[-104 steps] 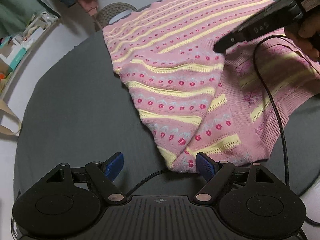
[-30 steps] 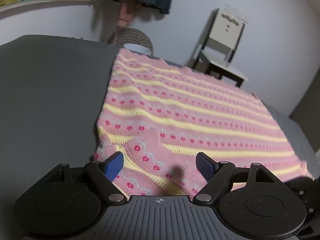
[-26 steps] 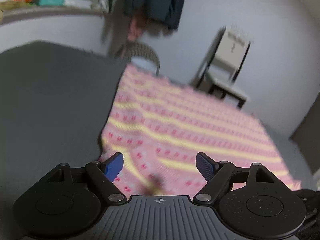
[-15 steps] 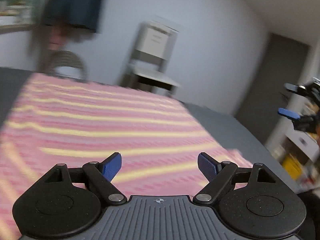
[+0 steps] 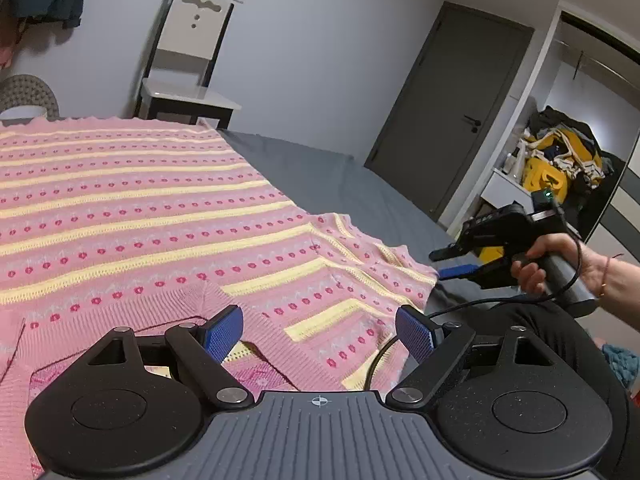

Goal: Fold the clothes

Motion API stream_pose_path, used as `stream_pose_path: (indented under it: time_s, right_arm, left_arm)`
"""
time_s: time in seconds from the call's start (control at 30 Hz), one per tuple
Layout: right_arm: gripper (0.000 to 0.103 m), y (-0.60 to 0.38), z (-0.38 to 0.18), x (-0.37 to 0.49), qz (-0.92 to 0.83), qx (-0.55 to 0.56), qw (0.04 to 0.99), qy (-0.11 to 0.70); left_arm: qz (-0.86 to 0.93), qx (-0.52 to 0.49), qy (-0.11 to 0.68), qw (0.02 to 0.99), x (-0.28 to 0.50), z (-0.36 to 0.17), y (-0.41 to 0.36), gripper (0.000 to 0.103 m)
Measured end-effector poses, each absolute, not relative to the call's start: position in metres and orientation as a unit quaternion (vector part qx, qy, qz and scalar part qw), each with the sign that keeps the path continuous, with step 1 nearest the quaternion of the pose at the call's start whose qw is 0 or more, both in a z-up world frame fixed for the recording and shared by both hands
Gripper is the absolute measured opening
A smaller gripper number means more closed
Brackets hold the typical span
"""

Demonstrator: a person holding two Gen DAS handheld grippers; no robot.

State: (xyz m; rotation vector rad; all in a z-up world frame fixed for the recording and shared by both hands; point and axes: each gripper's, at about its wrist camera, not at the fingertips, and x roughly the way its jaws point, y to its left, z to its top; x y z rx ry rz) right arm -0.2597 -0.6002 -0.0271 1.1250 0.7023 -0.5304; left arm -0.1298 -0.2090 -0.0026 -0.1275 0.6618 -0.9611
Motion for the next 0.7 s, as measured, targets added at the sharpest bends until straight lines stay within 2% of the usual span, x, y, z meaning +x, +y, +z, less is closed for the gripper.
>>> stream_pose_path:
  time_s: [0.13, 0.17, 0.33, 0.43, 0.53, 0.7]
  right_arm:
    - [0.011, -0.605, -0.035, -0.258, -0.251, 0.544, 0.74, 0.305]
    - [0.005, -0.603, -0.033, -0.257, -0.249, 0.543, 0.744, 0.299]
    - [0.005, -0.578, -0.001, -0.236, -0.201, 0.525, 0.783, 0.265]
    - [0.005, -0.549, 0.033, -0.202, -0.151, 0.475, 0.828, 0.258]
    - [0.005, -0.523, 0.059, -0.167, -0.105, 0.435, 0.852, 0.271]
    - [0.005, -0.477, 0.063, -0.097, -0.072, 0.349, 0.873, 0.334]
  left_arm:
    - [-0.449, -0.069, 0.314, 0.834, -0.122, -0.005, -0.207, 0.084]
    - [-0.448, -0.071, 0.313, 0.834, -0.121, -0.006, -0.206, 0.084]
    - [-0.448, -0.077, 0.315, 0.833, -0.119, -0.007, -0.204, 0.084]
    - [-0.45, -0.074, 0.318, 0.831, -0.119, -0.009, -0.208, 0.084]
    - [-0.451, -0.074, 0.316, 0.831, -0.12, -0.008, -0.208, 0.084]
    - [-0.448, -0.081, 0.311, 0.834, -0.117, -0.006, -0.204, 0.084]
